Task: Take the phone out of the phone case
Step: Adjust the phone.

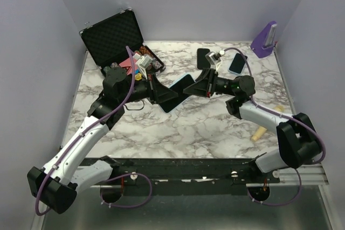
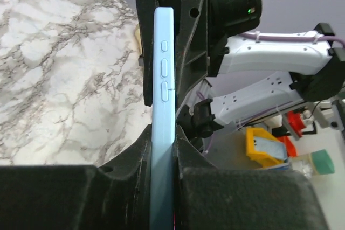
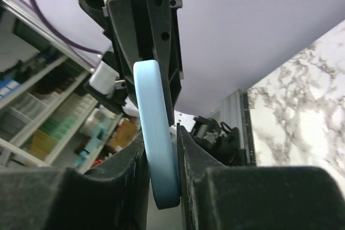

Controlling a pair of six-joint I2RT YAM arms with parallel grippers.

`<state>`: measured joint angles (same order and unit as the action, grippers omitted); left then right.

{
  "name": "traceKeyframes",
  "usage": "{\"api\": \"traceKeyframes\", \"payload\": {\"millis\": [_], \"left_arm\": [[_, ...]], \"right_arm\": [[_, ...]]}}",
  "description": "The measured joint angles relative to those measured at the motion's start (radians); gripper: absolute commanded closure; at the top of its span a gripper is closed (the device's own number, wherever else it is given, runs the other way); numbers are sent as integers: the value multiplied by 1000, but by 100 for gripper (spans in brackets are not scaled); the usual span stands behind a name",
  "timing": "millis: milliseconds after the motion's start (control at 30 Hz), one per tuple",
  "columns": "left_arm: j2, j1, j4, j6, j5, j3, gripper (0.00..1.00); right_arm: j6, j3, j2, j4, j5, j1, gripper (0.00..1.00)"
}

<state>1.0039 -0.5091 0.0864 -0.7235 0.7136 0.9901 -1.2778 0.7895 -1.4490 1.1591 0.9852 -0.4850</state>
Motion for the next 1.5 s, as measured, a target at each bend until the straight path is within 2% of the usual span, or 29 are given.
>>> {"api": "traceKeyframes", "payload": {"millis": [33,67,133,167,267,300,333,400,567,667,900,1100,1167,1200,1300,1367,1400,1500], "left_arm": [[0,0,-16,-18,0,-6,100],[0,1,-31,-34,1,-14,100],[0,5,-62,-87,1,-32,100],[0,5,-71,-101,1,-35,82],[2,5,-60,-89,5,-25,39],[5,5,-47,-88,3,-15,30],[8,6,-29,-69,5,-4,25],[10,11,27,-14,3,39,23],[4,43,140,88,6,140,30],[22,53,186,130,19,186,44],[142,47,202,156,107,216,51],[176,29,200,155,164,222,76],[186,26,201,155,183,232,91],[188,25,201,161,187,234,100],[195,24,214,171,192,240,100],[192,24,229,179,178,242,100],[190,21,233,180,157,241,100],[150,16,230,172,58,216,100]], "right_arm": [[-38,-2,-14,38,-4,0,91],[-68,-3,-27,69,-8,0,99],[-95,-4,-42,115,-8,0,99],[-108,-5,-46,131,-8,0,99],[-103,-5,-45,152,-7,0,99],[-82,-3,-42,146,-6,0,99],[-64,1,-36,134,-2,0,99],[8,20,-21,60,31,0,99],[200,108,21,-180,121,0,99],[271,151,32,-264,169,0,99],[367,202,33,-421,230,-6,99],[422,244,13,-512,263,-24,99],[445,260,3,-550,272,-27,99],[454,266,1,-569,273,-27,96],[476,273,-1,-605,276,-24,56],[486,273,0,-620,269,-25,37],[489,272,0,-628,259,-29,31],[494,257,9,-630,199,-39,24]]}}
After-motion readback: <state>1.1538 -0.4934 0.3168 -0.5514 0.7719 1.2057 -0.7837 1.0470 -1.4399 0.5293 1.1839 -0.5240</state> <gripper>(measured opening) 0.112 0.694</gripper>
